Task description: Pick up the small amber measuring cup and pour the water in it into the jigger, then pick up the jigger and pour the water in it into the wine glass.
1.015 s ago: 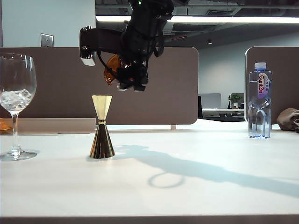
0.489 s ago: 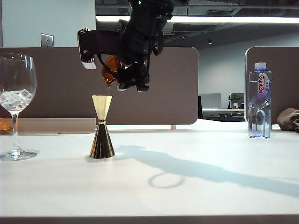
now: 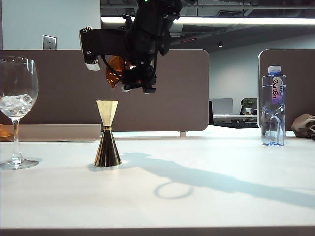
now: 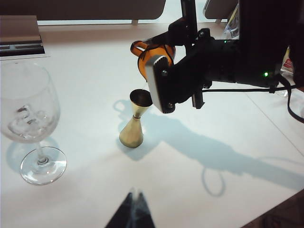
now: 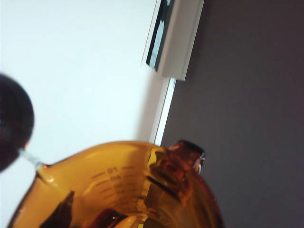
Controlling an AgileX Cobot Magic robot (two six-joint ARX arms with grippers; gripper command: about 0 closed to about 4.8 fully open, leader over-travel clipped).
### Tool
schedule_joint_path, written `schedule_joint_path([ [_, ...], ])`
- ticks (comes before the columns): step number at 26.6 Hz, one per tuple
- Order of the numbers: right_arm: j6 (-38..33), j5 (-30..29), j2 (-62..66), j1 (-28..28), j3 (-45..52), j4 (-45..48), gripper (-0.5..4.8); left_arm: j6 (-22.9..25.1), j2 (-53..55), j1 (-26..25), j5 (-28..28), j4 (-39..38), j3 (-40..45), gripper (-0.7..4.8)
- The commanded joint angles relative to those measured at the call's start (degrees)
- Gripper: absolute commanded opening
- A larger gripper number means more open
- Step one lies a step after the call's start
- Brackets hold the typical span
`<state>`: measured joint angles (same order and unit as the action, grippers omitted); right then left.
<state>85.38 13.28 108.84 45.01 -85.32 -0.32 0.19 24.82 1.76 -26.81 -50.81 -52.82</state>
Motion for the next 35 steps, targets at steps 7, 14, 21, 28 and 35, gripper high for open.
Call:
schedule_joint_path([
  [7, 0.13, 0.17, -0.63, 1.33, -0.39, 1.88, 0.00, 0.04, 0.00, -0.02, -0.20, 0.68, -0.17, -0.02],
  [14, 0.20, 1.75, -1.27, 1.18, -0.39, 3.69, -0.01, 0.04, 0.00, -0.02, -0.20, 0.68, -0.17, -0.02],
  [21, -0.74, 1.86, -1.40, 1.20, -0.39, 3.98, -0.01, 0.04, 0.00, -0.02, -0.20, 0.68, -0.17, -0.02],
  [28, -12.02, 3.30, -1.53, 1.09, -0.39, 3.85, -0.01, 0.04, 0.00, -0.02, -0.20, 0.68, -0.17, -0.02],
  [35, -32.72, 3.72, -2.84, 0.13, -0.39, 0.81, -0.01, 0.04, 0.00, -0.02, -0.20, 0.68, -0.17, -0.02],
])
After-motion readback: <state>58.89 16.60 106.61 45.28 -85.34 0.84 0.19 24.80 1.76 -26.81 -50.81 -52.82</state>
